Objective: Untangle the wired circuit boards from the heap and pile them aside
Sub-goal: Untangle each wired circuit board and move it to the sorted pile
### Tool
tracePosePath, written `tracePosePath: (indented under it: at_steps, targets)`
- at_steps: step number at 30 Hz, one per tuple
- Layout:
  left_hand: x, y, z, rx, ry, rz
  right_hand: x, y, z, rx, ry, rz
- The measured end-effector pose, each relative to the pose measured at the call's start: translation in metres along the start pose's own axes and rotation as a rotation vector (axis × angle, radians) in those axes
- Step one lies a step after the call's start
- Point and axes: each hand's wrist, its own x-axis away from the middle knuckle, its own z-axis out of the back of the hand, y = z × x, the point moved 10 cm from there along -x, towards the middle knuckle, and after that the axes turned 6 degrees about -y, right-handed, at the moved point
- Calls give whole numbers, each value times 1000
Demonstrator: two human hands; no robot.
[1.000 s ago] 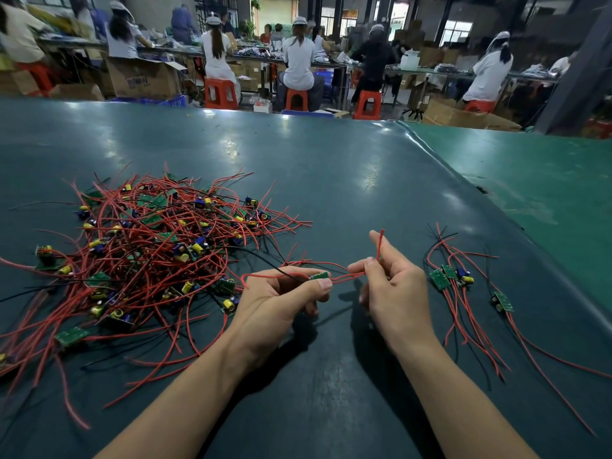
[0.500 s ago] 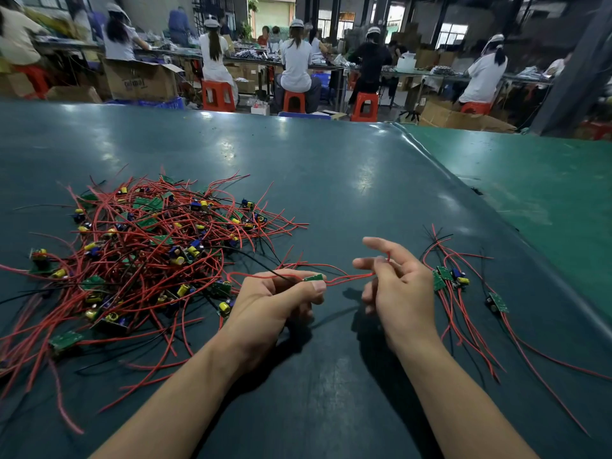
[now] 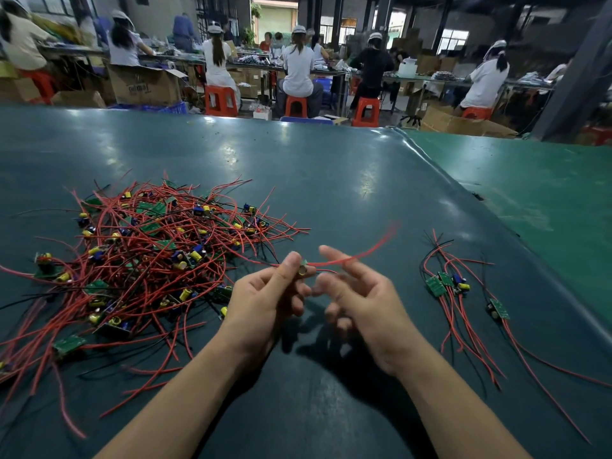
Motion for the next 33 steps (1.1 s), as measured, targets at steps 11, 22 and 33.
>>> tracePosePath:
  at_steps: [11,22,33]
  targets:
    - [1,12,-6,-164,-49,-161,14,-36,13,304,270,364]
    - [9,23,-2,-513,61,-254,23,4,85,-388,706,39]
    - [30,84,36,-1674,727,-399,12,3,74,-145,603,63]
